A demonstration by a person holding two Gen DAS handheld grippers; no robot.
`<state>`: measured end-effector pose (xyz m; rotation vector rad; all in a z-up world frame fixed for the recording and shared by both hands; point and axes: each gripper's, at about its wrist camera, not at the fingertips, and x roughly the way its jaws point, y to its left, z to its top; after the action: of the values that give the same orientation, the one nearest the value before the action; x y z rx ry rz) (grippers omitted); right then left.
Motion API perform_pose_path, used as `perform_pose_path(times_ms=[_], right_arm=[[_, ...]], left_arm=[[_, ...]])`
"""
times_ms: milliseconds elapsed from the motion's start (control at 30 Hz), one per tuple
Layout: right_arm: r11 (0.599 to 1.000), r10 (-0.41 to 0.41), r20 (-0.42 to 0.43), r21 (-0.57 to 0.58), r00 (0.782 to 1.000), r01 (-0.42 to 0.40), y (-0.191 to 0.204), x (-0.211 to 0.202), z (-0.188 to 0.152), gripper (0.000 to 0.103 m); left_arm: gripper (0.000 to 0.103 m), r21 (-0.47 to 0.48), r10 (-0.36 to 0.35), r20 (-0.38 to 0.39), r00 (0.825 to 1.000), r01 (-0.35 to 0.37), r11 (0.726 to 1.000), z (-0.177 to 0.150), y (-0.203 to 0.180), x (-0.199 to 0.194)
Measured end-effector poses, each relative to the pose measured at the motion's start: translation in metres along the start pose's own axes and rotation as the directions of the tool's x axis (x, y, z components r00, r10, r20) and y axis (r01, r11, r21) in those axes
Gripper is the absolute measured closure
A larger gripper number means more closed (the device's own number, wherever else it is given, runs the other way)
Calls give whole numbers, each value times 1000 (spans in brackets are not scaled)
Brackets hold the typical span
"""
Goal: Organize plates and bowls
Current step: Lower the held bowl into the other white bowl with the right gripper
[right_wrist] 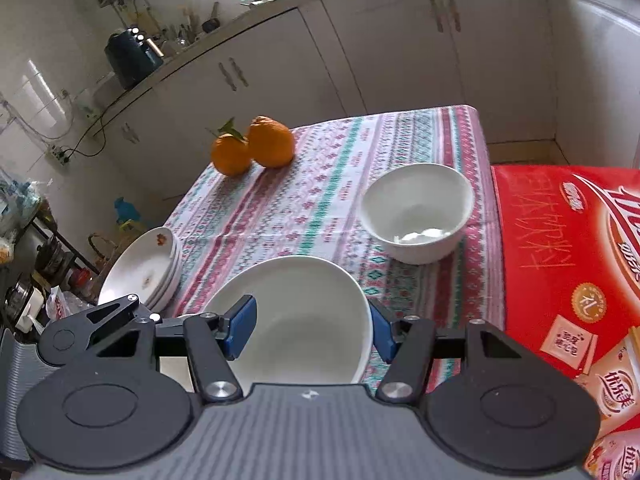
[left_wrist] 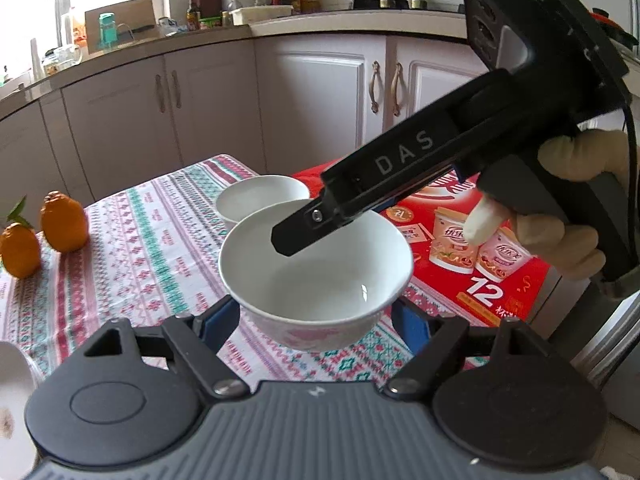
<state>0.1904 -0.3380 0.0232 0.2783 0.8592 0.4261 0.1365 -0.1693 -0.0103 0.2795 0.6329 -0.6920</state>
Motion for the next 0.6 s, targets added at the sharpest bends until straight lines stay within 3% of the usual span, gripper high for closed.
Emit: perform_pose_path(times_ms=[600], right_arm=[[994, 59, -34, -86, 998, -62, 78, 27, -8, 38]], left_arm=[[20, -55, 69, 8, 998, -69, 996, -36, 40, -56]])
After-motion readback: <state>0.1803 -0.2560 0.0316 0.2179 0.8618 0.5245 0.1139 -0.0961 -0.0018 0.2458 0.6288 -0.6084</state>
